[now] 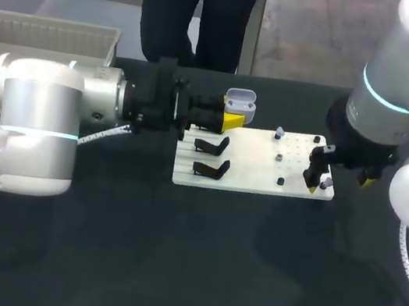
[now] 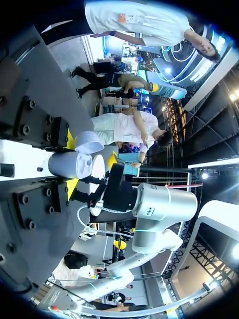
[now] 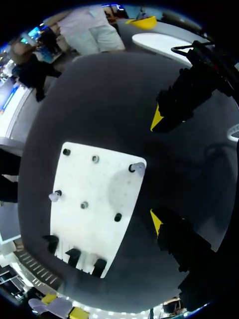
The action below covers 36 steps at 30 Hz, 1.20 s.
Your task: Pick up each earbud case from the left stands, insert the matching earbuds, close the lid, and place the case in the box.
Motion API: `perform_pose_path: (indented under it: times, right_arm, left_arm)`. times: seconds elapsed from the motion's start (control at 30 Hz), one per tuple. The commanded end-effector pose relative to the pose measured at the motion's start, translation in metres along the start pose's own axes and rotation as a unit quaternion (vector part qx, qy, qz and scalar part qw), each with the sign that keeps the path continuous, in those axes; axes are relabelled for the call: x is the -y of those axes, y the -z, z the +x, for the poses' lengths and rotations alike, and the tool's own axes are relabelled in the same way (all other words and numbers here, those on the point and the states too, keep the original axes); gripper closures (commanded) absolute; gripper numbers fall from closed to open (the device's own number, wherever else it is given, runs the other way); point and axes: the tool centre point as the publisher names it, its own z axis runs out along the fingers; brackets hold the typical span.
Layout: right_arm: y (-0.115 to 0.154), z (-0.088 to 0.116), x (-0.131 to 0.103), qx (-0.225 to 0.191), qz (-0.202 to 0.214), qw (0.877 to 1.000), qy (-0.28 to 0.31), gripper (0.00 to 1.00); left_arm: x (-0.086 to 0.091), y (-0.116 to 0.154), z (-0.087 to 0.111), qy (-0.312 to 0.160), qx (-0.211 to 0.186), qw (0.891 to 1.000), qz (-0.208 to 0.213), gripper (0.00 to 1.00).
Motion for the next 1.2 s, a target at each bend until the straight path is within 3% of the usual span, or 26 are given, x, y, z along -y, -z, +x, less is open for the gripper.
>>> perform_pose_path:
  times: [0.03,0.37,0.43,0.53,0.8,0.9,1.1,1.2]
  right_arm:
    - [-0.003,-0.003,0.0,-0.004,0.0,1.0,-0.001,0.0]
    - [-0.012,-0.006,-0.003,-0.012,0.005,1.0,-0.005,0.0]
    - [-0.014,-0.007,-0.004,-0.013,0.005,1.0,-0.005,0.16]
    - [-0.016,-0.007,-0.004,-0.013,0.003,1.0,-0.004,0.27]
    - [-0.022,-0.009,-0.003,-0.014,0.006,1.0,-0.003,0.24]
    - [-0.024,-0.01,-0.001,-0.015,0.005,1.0,-0.004,0.27]
    - [-0.026,-0.014,0.001,-0.015,0.005,1.0,-0.005,0.42]
    - [-0.026,-0.015,0.0,-0.013,0.005,1.0,-0.005,0.44]
  left_arm:
    - [0.002,0.0,0.001,-0.002,0.003,1.0,-0.004,1.0]
    - [0.002,0.0,0.001,-0.002,0.003,1.0,-0.004,1.0]
    - [0.002,0.0,0.001,-0.002,0.003,1.0,-0.004,1.0]
    - [0.002,0.0,0.001,-0.002,0.003,1.0,-0.004,1.0]
    - [0.002,0.0,0.001,-0.002,0.003,1.0,-0.004,1.0]
    - [0.002,0.0,0.001,-0.002,0.003,1.0,-0.004,1.0]
    - [0.002,0.0,0.001,-0.002,0.003,1.0,-0.004,1.0]
    - [0.002,0.0,0.001,-0.002,0.003,1.0,-0.004,1.0]
